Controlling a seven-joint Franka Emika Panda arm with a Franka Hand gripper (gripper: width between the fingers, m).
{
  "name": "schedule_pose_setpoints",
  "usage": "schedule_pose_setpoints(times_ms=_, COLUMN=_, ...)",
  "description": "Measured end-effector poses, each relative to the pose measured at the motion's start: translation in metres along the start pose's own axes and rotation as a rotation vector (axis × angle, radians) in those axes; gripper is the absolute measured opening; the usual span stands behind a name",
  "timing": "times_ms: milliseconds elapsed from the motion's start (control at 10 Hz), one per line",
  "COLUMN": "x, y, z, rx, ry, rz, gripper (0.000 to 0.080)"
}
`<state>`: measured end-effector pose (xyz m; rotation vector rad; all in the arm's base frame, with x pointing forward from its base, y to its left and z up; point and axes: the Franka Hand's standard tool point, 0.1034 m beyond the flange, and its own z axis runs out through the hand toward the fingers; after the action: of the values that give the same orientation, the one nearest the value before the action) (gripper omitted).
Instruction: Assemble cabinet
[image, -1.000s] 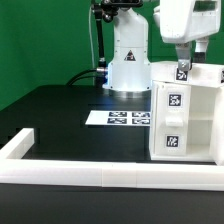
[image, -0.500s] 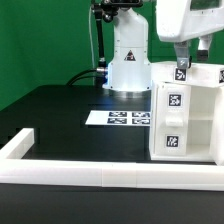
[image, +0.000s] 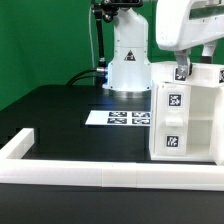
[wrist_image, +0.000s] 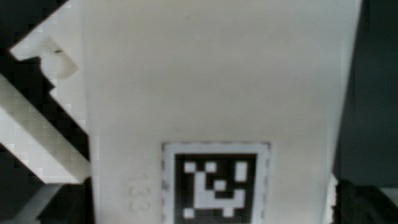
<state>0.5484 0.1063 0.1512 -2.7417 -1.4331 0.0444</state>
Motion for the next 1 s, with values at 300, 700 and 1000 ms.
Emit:
schedule_pose_setpoints(times_ms=300, x=-0.0013, y=0.0028, z=0.0006, rx=-0.012, ry=0.011, rz=0.040, gripper=0.0553)
schedule_pose_setpoints(times_ms=700, x=-0.0022, y=0.0041, z=-0.0012, rx=0.005, ry=0.030, rz=0.399, gripper=0.0553)
schedule_pose_setpoints(times_ms=1000, x=-0.0033, y=0.0066, z=-0.0004, rx=0.048, ry=0.078, rz=0.848, gripper=0.0554)
